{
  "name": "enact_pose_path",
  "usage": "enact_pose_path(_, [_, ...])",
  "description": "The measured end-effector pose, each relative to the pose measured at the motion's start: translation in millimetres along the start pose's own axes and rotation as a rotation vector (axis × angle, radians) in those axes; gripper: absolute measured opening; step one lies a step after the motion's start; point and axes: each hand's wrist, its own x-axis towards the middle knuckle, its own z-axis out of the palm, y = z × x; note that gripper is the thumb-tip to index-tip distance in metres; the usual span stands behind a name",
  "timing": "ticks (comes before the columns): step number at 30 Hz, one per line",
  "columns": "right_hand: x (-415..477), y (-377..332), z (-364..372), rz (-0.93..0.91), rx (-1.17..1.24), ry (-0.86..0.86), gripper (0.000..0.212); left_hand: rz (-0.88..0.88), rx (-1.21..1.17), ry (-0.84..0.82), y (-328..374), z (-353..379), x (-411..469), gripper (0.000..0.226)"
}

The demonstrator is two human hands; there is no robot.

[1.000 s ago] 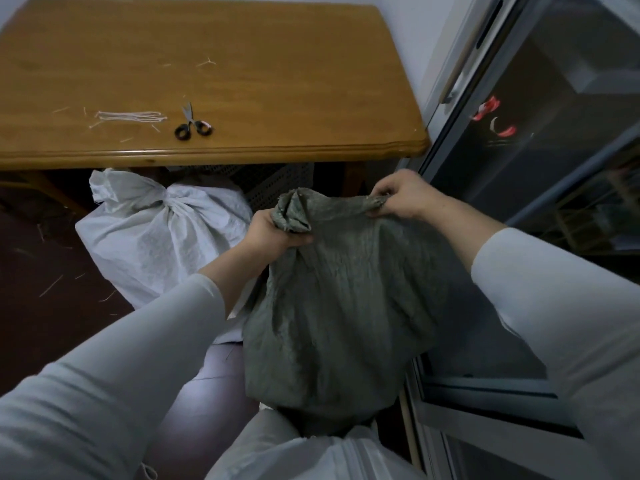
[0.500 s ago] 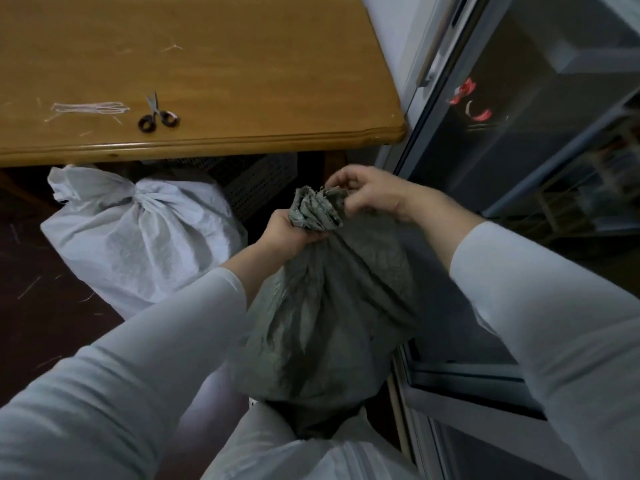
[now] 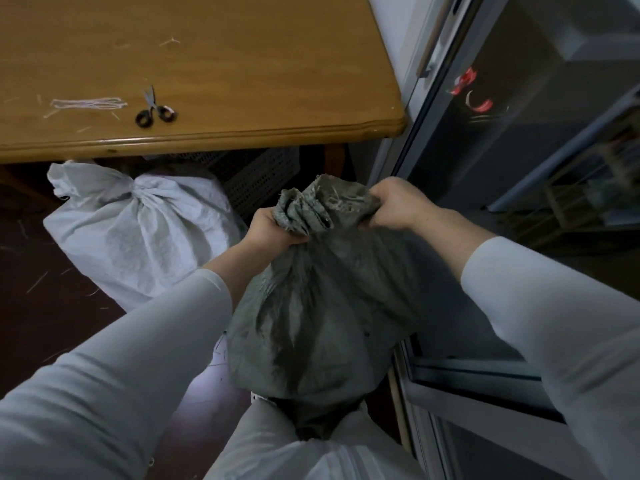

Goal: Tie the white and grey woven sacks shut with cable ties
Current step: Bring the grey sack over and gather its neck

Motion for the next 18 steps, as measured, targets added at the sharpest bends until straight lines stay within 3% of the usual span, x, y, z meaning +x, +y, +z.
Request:
enact_pose_path(3, [-7, -6, 6, 0.038, 0.277, -0.236, 0.012, -0.046, -0.099, -0.001, 3, 7, 0, 0.032])
enact_pose_path(5, [-9, -8, 9, 0.177, 0.604, -0.473, 0.03, -0.096, -0.137, 0.015, 1, 6, 2, 0.023])
enact_pose_path(6, [-8, -6, 11, 0.242, 0.692, -0.505, 0.038, -0.11, -0.146, 0.024, -1, 4, 4, 0.016])
enact_pose_path(8, [-7, -5, 17, 0.279, 0.665, -0.411, 0.038, -0.129, -0.161, 0.04, -5, 0, 4, 0.019])
enact_pose_path(10, [-7, -5, 23, 0.17, 0.487, -0.287, 0.029, -0.141, -0.182, 0.035, -7, -2, 3, 0.025])
enact_pose_path(14, [-4, -12, 34, 0.009, 0.467, -0.271, 0.033, -0.142, -0.195, 0.041, -6, -3, 1, 0.027])
enact_pose_path(16, [3, -9, 36, -0.003, 0.303, -0.071, 0.022, -0.134, -0.179, 0.051, -7, -5, 0, 0.028])
enact_pose_path(18, [8, -7, 27, 0.02, 0.346, 0.162, 0.018, -0.133, -0.154, 0.064, -8, -8, 0, 0.028])
